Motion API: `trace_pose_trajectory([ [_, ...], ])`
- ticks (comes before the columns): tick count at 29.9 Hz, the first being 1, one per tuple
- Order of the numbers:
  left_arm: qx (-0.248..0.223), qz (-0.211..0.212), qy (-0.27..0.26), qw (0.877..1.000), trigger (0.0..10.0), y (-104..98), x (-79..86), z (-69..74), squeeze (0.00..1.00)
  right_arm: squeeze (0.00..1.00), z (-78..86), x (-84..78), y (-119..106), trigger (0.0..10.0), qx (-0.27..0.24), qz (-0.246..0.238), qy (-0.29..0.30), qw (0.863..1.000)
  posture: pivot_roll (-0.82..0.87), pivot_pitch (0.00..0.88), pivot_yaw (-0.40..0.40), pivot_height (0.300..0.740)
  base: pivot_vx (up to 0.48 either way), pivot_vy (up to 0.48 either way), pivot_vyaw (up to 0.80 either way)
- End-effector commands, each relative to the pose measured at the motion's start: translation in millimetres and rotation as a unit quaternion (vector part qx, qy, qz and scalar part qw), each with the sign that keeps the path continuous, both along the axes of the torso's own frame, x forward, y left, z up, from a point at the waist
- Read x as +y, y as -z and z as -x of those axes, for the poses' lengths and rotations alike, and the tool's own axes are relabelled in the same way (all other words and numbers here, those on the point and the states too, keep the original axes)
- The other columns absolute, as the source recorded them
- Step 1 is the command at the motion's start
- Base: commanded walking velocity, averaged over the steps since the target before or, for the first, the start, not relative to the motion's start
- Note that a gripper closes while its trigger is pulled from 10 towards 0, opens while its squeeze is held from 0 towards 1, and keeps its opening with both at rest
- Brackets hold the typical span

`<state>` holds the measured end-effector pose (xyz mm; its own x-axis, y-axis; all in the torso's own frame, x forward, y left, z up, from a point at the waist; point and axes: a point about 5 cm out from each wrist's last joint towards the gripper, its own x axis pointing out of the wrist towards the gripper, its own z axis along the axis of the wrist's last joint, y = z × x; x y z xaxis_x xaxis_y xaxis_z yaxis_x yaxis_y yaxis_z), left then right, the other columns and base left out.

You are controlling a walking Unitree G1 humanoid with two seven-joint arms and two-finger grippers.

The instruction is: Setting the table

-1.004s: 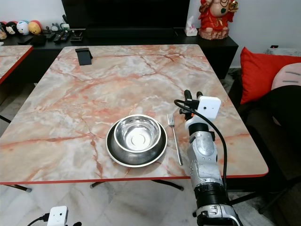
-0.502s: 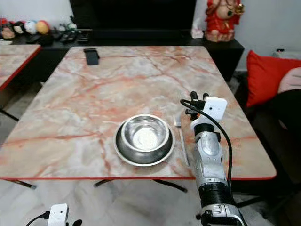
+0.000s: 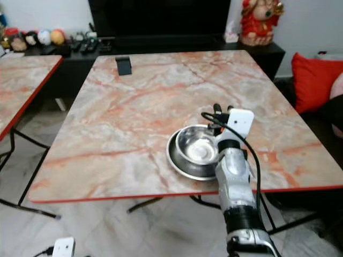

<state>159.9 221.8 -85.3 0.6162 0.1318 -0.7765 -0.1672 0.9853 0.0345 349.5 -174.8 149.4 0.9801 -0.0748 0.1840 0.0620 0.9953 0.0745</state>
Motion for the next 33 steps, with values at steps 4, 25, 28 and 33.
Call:
trace_pose_trajectory([
  [4, 0.016, -0.007, -0.012, 1.000, 10.0, 1.8, 11.3, 9.5, 0.00, 0.00, -3.4, 14.4, -6.6, 10.0, -0.011, -0.003, -0.019, 1.000, -0.07, 0.000, -0.003, 0.720, 0.000, 0.465, 0.00],
  [25, 0.042, -0.010, -0.026, 0.999, 10.0, 4.3, 26.6, 25.3, 0.00, 0.00, -4.0, 19.2, -5.3, 10.0, -0.008, 0.004, -0.028, 1.000, -0.07, 0.000, -0.005, 0.720, 0.000, 0.451, 0.21],
  [28, 0.045, -0.010, -0.027, 0.999, 10.0, 4.7, 27.8, 27.3, 0.00, 0.00, -4.2, 19.7, -5.1, 10.0, -0.008, 0.002, -0.029, 1.000, -0.07, 0.000, -0.005, 0.720, 0.000, 0.439, 0.00],
  [33, 0.046, -0.010, -0.028, 0.998, 10.0, 4.8, 28.7, 28.6, 0.00, 0.00, -4.8, 20.3, -4.9, 10.0, -0.007, 0.000, -0.029, 1.000, -0.06, 0.000, -0.003, 0.720, 0.000, 0.439, 0.00],
])
